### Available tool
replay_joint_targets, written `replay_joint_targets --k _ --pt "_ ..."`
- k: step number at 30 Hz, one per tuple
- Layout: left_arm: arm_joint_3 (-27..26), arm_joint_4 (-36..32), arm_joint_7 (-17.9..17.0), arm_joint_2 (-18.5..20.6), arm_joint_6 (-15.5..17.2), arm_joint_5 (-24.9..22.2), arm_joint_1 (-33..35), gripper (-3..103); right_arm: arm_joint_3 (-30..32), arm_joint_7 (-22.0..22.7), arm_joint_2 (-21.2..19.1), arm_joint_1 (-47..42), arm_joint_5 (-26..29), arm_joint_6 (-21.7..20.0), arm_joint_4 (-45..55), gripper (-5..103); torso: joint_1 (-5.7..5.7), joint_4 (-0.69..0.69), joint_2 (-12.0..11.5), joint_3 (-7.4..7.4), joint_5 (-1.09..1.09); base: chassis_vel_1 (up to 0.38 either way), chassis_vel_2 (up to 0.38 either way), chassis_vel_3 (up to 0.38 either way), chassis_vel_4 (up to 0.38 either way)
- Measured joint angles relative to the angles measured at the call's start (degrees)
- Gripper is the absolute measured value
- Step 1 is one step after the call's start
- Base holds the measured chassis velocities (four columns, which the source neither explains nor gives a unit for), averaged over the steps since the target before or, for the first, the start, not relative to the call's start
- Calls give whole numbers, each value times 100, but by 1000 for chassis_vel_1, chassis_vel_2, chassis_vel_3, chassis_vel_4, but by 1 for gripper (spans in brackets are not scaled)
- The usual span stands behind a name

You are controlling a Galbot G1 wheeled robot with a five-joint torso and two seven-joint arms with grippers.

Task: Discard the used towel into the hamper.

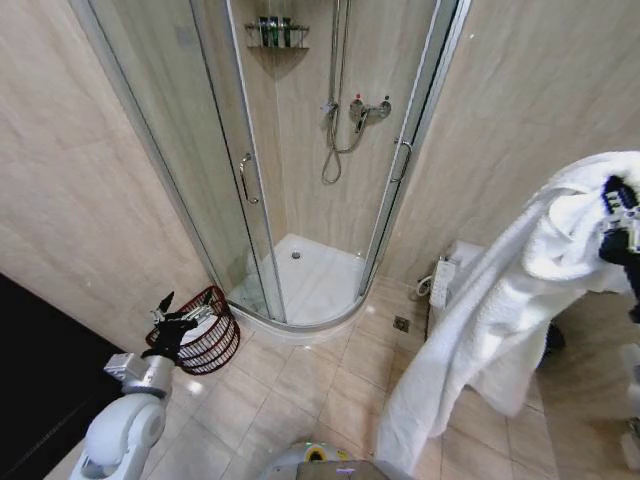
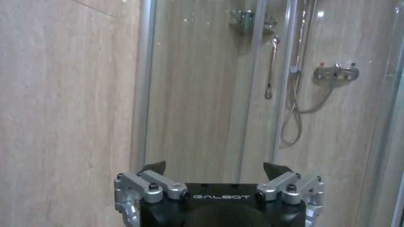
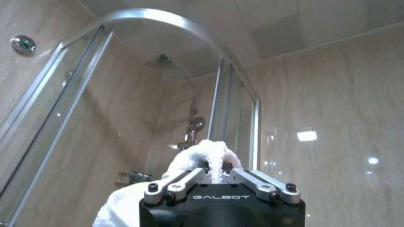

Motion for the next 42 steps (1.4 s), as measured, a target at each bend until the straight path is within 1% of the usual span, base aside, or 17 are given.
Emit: replay_joint_targets --k 9,19,24,25,33,40,41,42 --pt "0 0 0 0 0 0 1 100 82 -3 -87 16 66 -7 3 4 0 2 -5 -1 1 58 51 30 61" --pt "0 0 0 0 0 0 0 100 69 5 -91 12 73 -21 67 4 -1 1 -8 -2 0 85 94 93 88" --pt "0 0 0 0 0 0 0 100 75 9 -112 15 77 -22 68 4 -3 2 -8 -3 -2 128 117 117 122" --pt "0 0 0 0 0 0 1 100 75 9 -112 19 77 -22 64 4 -3 2 -8 -3 1 123 160 132 126" --pt "0 0 0 0 0 0 1 100 60 7 -121 35 79 -23 42 4 -3 1 -10 -4 2 114 115 139 131" --pt "0 0 0 0 0 0 0 100 59 11 -131 33 86 -23 31 4 -4 1 -10 -4 -2 126 124 125 122" --pt "0 0 0 0 0 0 1 100 59 12 -132 33 87 -23 30 4 -4 2 -11 -4 2 140 113 124 122" --pt "0 0 0 0 0 0 0 100 59 14 -133 33 89 -23 30 4 -4 1 -11 -4 1 140 113 130 132"
